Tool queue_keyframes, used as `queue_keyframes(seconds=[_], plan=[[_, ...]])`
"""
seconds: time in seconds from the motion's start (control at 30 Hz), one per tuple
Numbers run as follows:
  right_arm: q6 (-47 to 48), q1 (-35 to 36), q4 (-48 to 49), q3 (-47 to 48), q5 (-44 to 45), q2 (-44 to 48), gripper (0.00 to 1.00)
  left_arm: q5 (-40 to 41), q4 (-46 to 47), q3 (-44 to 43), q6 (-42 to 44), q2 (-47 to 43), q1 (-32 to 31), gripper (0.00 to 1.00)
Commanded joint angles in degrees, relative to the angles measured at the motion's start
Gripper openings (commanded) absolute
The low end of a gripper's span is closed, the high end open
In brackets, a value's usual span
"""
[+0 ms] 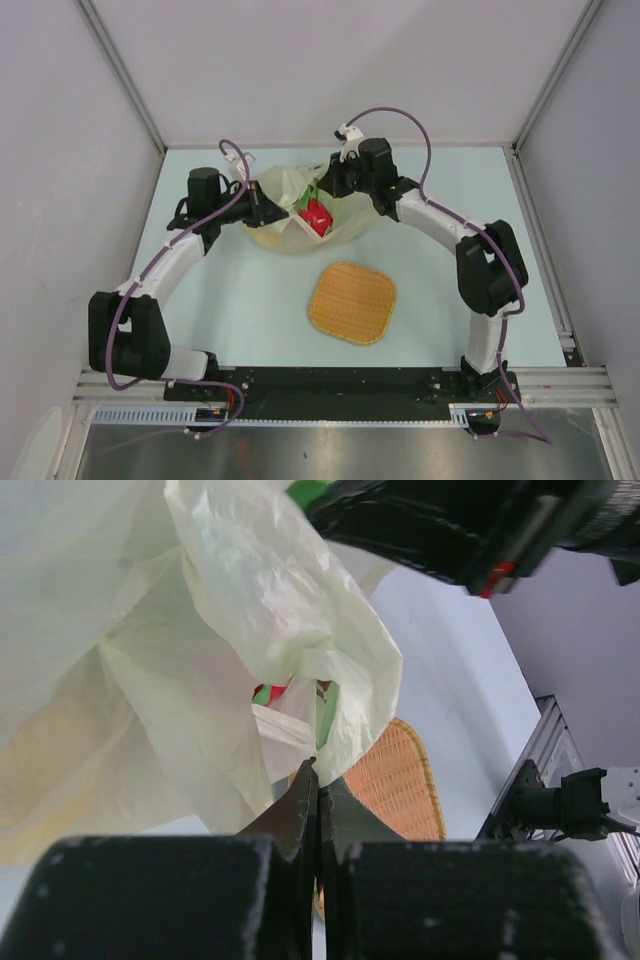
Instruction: Take the fake fruits out of the plastic bag
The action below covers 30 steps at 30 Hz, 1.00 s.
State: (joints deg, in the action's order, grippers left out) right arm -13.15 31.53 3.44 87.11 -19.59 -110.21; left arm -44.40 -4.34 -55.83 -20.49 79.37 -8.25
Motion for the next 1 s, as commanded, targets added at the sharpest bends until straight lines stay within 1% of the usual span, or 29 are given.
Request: queue_keyframes(seconds=[0.0,0.1,0.3,0.37,0.5,0.6,0.67,0.7,0.8,0.97], plan=[[4.3,0.3,2.1,0.3,-3.2,10.2,0.00,1.2,1.3,-2.6,1.1,-1.3,-0.2,0.00],[6.4,0.2,0.2,-0.9,-4.4,14.8,0.00,1.3,1.6,-3.8,1.2,-1.0,-0.2,0.00],[11.4,0.3,-8.7,-2.9,-8.0,22.8,0.00,1.3,2.5,-7.6,-0.1,0.4,-0.1,0.00],[12.6,0.2,-10.2,-3.9,-8.9,26.2,0.00,1.5,2.2,-8.7,0.2,1.0,-0.2,0.00],[14.6,0.9,-15.5,-5.9,-9.8,31.0,0.00,1.7,2.3,-8.8,0.2,1.2,-0.1,0.00],[15.7,1.8,-18.6,-9.4,-10.6,34.5,0.00,1.7,2.6,-8.3,-0.2,1.0,-0.1,0.00],[18.5,2.7,-20.4,-12.5,-11.8,36.0,0.00,1.7,2.7,-8.2,-0.3,1.0,-0.1,0.00],[19.6,3.0,-22.9,-13.3,-12.7,37.1,0.00,1.7,2.7,-8.1,-0.3,1.0,-0.1,0.00],[23.2,4.2,-26.8,-16.3,-12.6,38.4,0.00,1.5,3.2,-7.4,-1.0,0.6,-0.1,0.00],[24.4,4.3,-25.6,-20.2,-11.8,39.4,0.00,1.7,3.5,-5.8,-1.1,-0.7,-0.1,0.00]])
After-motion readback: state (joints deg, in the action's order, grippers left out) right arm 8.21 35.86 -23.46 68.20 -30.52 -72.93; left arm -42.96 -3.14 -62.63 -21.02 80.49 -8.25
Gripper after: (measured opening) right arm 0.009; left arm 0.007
